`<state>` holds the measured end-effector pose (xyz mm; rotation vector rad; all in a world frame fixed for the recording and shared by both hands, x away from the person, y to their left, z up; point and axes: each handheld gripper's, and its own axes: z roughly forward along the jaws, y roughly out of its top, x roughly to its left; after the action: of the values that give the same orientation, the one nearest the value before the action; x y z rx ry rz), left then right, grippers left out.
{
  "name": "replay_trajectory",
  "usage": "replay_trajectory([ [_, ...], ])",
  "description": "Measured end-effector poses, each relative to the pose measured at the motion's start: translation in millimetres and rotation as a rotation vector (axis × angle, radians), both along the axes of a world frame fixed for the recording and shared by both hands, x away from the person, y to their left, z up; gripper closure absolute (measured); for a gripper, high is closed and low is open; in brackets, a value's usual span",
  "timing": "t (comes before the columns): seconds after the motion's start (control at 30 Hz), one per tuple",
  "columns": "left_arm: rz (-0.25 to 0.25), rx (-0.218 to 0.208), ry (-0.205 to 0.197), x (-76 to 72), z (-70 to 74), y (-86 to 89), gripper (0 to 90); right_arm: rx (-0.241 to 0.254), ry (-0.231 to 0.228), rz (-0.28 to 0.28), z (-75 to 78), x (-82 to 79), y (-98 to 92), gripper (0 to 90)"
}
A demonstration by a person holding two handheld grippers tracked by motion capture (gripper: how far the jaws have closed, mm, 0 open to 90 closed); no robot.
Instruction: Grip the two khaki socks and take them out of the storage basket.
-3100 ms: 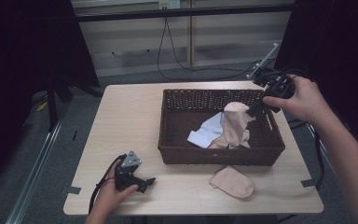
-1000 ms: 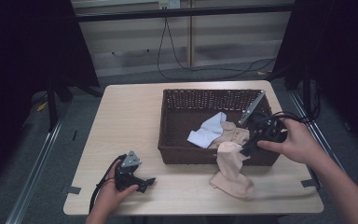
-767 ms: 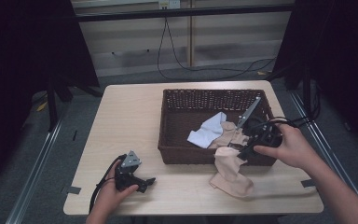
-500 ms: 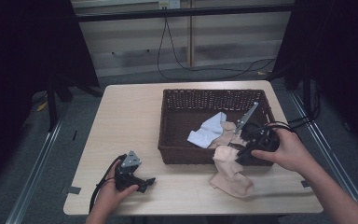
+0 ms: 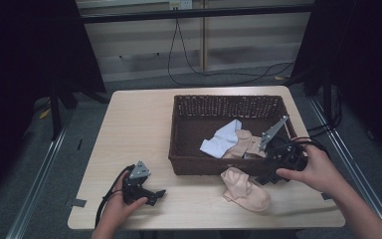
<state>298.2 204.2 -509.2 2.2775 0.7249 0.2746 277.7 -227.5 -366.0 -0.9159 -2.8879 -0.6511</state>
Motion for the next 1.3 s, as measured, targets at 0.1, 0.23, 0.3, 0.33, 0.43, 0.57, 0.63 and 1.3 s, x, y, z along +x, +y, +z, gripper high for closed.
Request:
replay_trajectory([
  [0.1, 0.0, 0.0, 0.0, 0.0, 0.0, 0.0, 0.0, 0.01, -0.017, -0.006, -2.6, -3.1, -5.5, 23.9],
  [0.23, 0.001, -0.001, 0.0, 0.0, 0.0, 0.0, 0.0, 0.025, -0.029, -0.007, -5.0, -6.1, -12.9, 21.1],
  [0.3, 0.0, 0.0, 0.0, 0.0, 0.0, 0.0, 0.0, 0.029, -0.028, -0.015, -6.6, -8.8, -15.8, 18.5],
  [0.33, 0.0, 0.0, 0.0, 0.0, 0.0, 0.0, 0.0, 0.035, -0.029, -0.014, -7.7, -9.8, -17.4, 18.4],
  [0.43, 0.0, 0.0, 0.0, 0.0, 0.0, 0.0, 0.0, 0.036, -0.039, -0.01, -11.6, -12.4, -21.9, 16.6],
  [0.57, 0.001, 0.0, 0.001, -0.1, 0.0, 0.0, 0.0, 0.044, -0.046, -0.009, -17.5, -15.4, -27.2, 15.1],
  [0.63, 0.001, 0.001, 0.0, -0.1, 0.0, 0.0, 0.0, 0.047, -0.05, -0.007, -20.1, -16.8, -29.7, 14.2],
  [1.3, 0.002, 0.0, -0.001, -0.2, 0.0, 0.0, 0.0, 0.102, -0.147, -0.001, -49.9, -28.2, -56.9, 7.9],
])
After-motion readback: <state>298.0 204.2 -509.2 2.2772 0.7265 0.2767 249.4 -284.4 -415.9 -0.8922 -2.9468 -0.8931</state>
